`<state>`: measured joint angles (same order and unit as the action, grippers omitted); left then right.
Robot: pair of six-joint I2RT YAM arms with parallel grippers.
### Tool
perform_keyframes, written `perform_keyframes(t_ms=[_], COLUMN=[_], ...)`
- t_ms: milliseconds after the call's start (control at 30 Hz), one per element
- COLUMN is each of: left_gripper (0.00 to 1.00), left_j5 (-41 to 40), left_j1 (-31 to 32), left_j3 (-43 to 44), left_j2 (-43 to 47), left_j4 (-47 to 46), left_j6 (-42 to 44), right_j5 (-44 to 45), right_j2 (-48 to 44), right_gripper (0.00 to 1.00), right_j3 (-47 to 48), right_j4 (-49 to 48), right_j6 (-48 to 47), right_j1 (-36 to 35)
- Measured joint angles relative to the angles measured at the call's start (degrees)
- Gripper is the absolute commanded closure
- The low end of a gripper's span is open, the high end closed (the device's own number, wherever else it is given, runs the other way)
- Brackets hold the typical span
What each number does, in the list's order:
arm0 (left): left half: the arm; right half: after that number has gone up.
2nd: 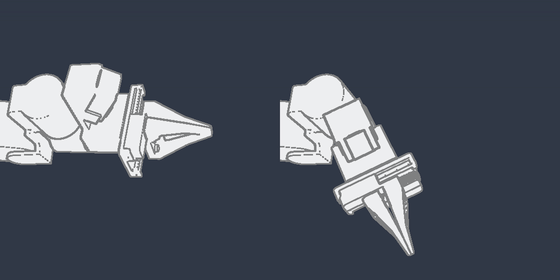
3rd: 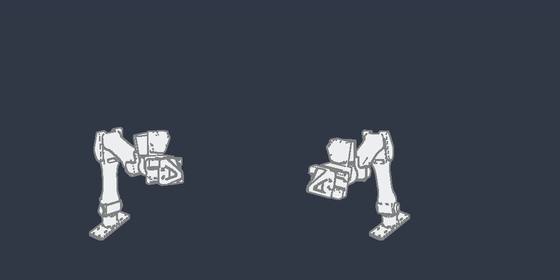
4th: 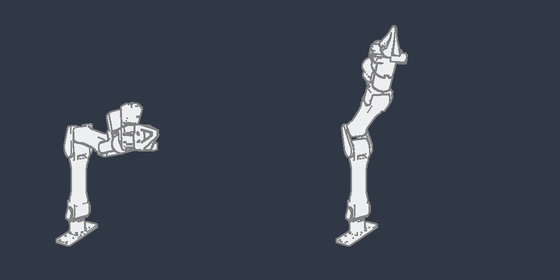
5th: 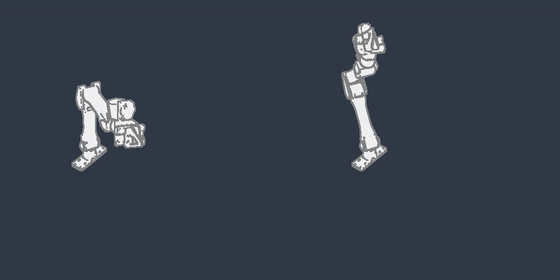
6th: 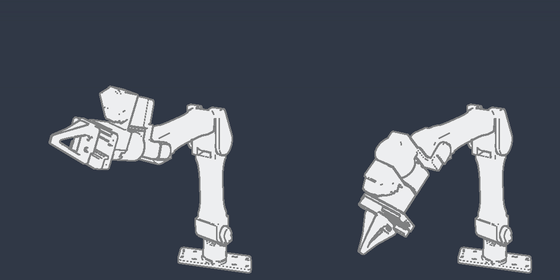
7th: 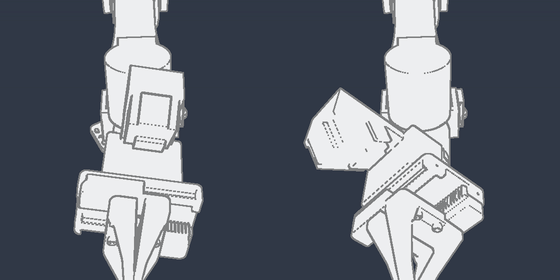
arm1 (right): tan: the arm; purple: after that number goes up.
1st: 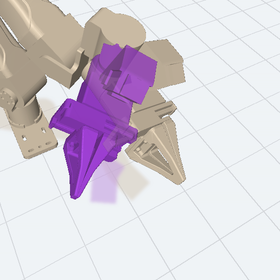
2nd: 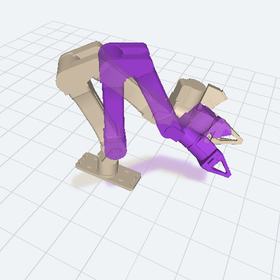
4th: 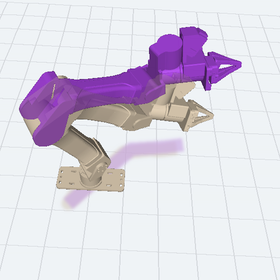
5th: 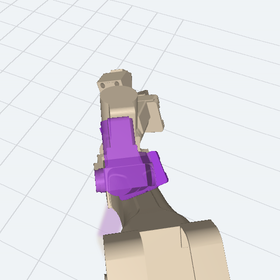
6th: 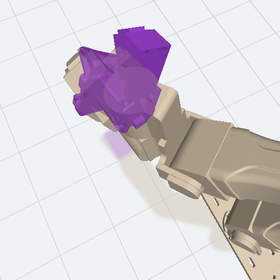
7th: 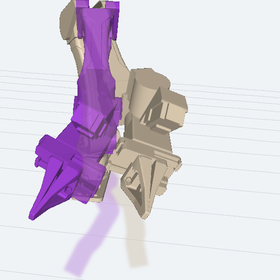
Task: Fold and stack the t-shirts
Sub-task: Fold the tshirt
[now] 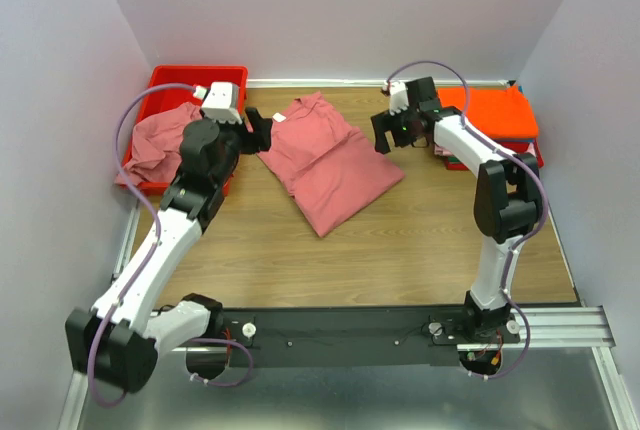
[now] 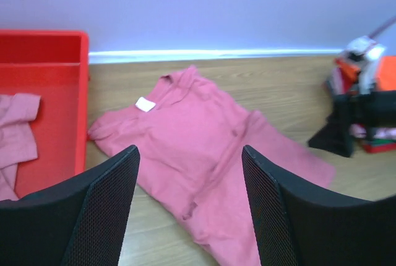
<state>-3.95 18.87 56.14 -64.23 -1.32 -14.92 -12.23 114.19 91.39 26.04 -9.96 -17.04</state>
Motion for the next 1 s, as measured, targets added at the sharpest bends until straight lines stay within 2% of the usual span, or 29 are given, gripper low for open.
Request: perform_keyframes(t_ms=[167,200,300,333,400,433,500,633,800,833,900,933,967,1000], left_gripper=[0.26,0.26,0.27,0.27,0.28,0.29,0.30,0.30,0.30,0.30,0.29,0.29,0.29,0.29], left_j5=[7.41,8.68,11.19,11.82,12.66,13.14,14.12,15.91,18.67,19.78,21.92,23.02,23.91,24.55], left_j1=[-0.04,-0.04,-0.02,-0.02,-0.02,-0.02,-0.02,-0.02,0.00,0.26,1.25,1.86,2.84,3.82], left_j3=[-8.94,-10.73,-15.63,-17.49,-19.93,-21.11,-22.53,-23.71,-23.71,-23.71,-23.67,-23.54,-23.17,-22.67], left_j2=[10.38,11.04,12.09,12.33,12.50,12.48,12.48,12.50,13.66,14.29,15.87,16.55,17.11,17.40], left_j4=[-1.29,-0.94,0.87,1.46,1.95,1.99,2.08,1.84,1.81,1.81,1.33,1.09,0.87,0.66], left_j6=[-2.56,-3.56,-6.12,-7.06,-8.81,-9.92,-11.52,-13.35,-12.94,-12.28,-10.29,-8.85,-7.72,-6.40], right_j5=[-1.99,-2.73,-4.94,-5.75,-7.89,-9.16,-10.75,-12.85,-12.15,-11.37,-9.75,-9.44,-8.83,-8.37], right_j2=[0.24,0.76,1.49,1.49,1.51,1.51,1.51,0.70,-6.38,-8.07,-12.85,-14.10,-16.20,-18.12], right_gripper=[0.16,0.21,0.29,0.44,0.58,0.72,0.89,0.99,0.99,0.97,0.79,0.51,0.39,0.32], right_j3=[-7.06,-8.68,-10.49,-10.58,-10.95,-11.39,-12.39,-14.86,-23.54,-25.22,-29.77,-30.91,-32.72,-33.92], right_j4=[-0.46,-0.13,-0.28,-0.31,-0.70,-0.66,-0.85,-1.68,0.96,2.49,6.86,8.57,10.99,13.16], right_j6=[1.64,2.03,2.60,2.84,3.45,3.82,4.02,4.28,0.66,-0.92,-4.55,-6.23,-8.46,-9.70], right_j1=[2.93,3.48,4.15,4.35,4.63,4.72,4.79,5.66,7.08,7.21,7.54,7.63,7.65,7.65])
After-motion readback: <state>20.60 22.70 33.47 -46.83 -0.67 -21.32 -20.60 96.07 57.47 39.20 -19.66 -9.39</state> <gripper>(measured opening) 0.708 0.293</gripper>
